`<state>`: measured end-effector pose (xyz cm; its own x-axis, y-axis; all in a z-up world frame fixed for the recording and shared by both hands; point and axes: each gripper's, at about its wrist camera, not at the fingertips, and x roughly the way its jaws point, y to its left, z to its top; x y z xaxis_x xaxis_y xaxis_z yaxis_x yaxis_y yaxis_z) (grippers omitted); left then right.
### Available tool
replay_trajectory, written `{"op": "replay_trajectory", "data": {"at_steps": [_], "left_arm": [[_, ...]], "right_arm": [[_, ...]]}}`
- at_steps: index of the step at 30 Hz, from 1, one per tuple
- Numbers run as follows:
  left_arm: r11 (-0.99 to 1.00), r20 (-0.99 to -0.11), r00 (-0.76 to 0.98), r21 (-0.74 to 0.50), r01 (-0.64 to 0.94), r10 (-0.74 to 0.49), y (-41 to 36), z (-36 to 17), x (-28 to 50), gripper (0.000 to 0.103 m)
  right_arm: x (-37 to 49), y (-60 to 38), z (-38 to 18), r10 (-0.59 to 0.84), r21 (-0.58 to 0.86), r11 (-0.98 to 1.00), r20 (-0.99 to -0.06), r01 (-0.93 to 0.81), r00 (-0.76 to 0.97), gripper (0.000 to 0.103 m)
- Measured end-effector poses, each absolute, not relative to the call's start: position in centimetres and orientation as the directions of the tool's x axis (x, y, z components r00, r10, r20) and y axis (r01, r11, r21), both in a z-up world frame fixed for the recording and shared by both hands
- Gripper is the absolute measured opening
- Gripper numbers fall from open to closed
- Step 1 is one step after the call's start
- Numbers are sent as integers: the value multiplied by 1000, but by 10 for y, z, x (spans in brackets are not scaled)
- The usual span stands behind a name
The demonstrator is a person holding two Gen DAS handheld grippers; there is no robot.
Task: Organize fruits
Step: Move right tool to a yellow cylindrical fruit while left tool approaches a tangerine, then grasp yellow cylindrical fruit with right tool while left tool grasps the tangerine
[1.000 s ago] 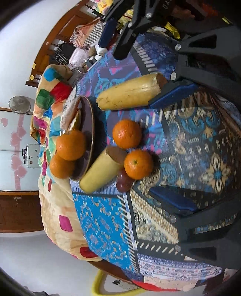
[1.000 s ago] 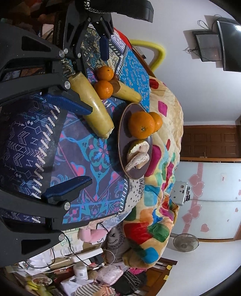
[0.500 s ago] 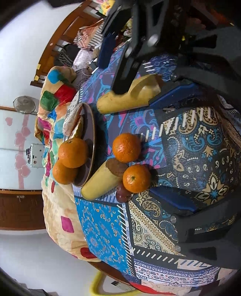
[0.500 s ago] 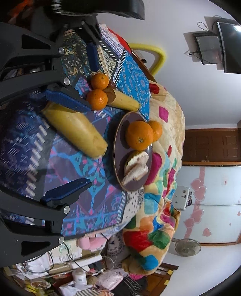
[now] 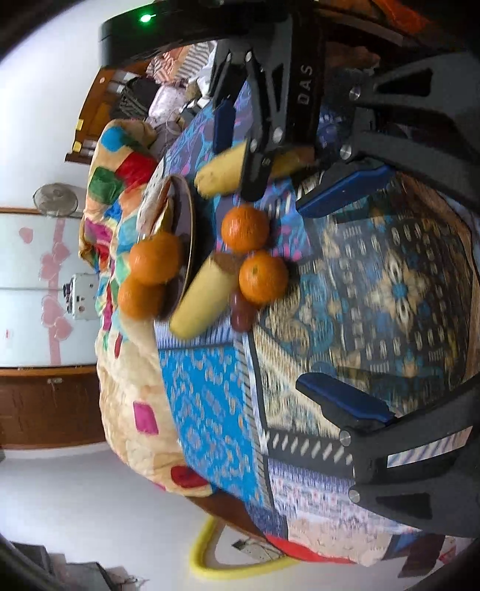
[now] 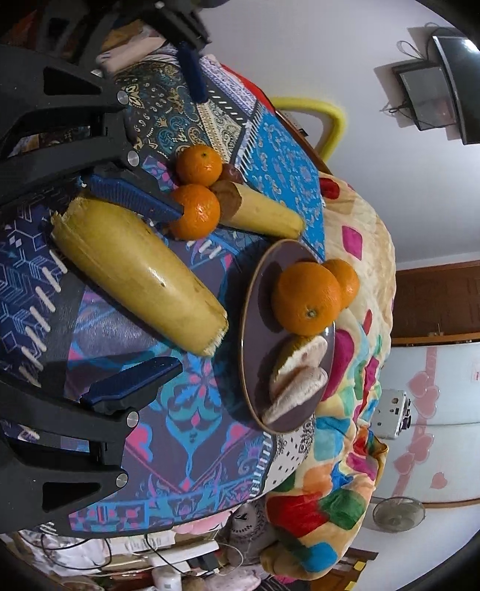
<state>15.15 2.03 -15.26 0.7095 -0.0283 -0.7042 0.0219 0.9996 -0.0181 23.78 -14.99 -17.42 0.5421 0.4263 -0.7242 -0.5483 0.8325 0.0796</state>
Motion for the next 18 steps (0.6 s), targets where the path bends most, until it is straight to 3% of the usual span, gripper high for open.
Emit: {"op": "replay_trajectory", "data": {"at_steps": [4, 9, 10, 14, 18], "left_arm": [[999, -703, 711, -33, -7, -18, 37, -151, 148, 87], [999, -702, 712, -52, -11, -29, 47, -149, 148, 87], [998, -703, 710, -58, -8, -35, 47, -150, 149, 87], [996, -709, 701, -83, 23, -75, 42, -152, 155, 85], [994, -721, 685, -99, 54, -109, 34, -155, 167, 70]], "right_arm": [[231, -145, -176, 414, 53, 826, -733, -562, 540, 71], [218, -150, -176, 388, -14, 804, -746, -594, 542, 48], [215, -155, -176, 374, -29, 807, -748, -590, 548, 36], [216, -171, -175, 359, -39, 819, -744, -573, 563, 35], [223, -179, -174, 403, 28, 817, -742, -576, 536, 36]]}}
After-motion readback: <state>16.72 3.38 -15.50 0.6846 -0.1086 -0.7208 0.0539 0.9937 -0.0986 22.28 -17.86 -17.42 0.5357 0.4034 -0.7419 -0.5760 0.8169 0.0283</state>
